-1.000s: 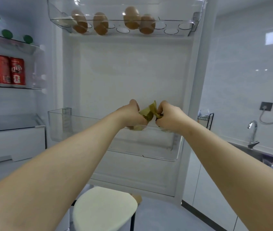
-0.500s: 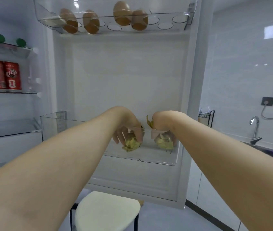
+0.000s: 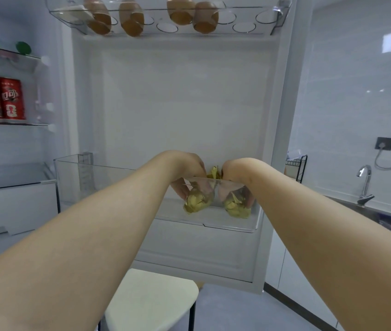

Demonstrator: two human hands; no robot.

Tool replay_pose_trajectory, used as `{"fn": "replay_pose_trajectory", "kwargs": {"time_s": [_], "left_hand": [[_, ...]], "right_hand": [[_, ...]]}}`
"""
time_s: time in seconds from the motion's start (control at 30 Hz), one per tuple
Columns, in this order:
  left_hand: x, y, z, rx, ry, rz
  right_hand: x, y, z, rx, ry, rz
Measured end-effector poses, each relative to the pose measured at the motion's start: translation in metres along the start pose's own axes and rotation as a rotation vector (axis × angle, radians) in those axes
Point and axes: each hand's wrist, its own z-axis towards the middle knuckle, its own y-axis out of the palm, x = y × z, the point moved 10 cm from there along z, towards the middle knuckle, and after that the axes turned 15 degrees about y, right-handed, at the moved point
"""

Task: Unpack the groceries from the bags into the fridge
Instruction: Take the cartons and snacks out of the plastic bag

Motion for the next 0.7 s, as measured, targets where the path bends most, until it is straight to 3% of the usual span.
{"fn": "replay_pose_trajectory", "kwargs": {"time_s": [0.2, 0.4, 0.7], "left_hand": [[-0.002, -0.009, 0.002, 0.095, 0.033, 0.005], [0.003, -0.011, -0.004, 0.137, 0.066, 0.006], [0.02, -0.04, -0.02, 0.443, 0.176, 0.223]], "right_hand": [[0.002, -0.019, 0.005, 0.127, -0.011, 0.336], [0.008, -0.023, -0.002, 0.148, -0.043, 0.49], [0.022, -0.053, -0.021, 0.571, -0.03, 0.493]]}}
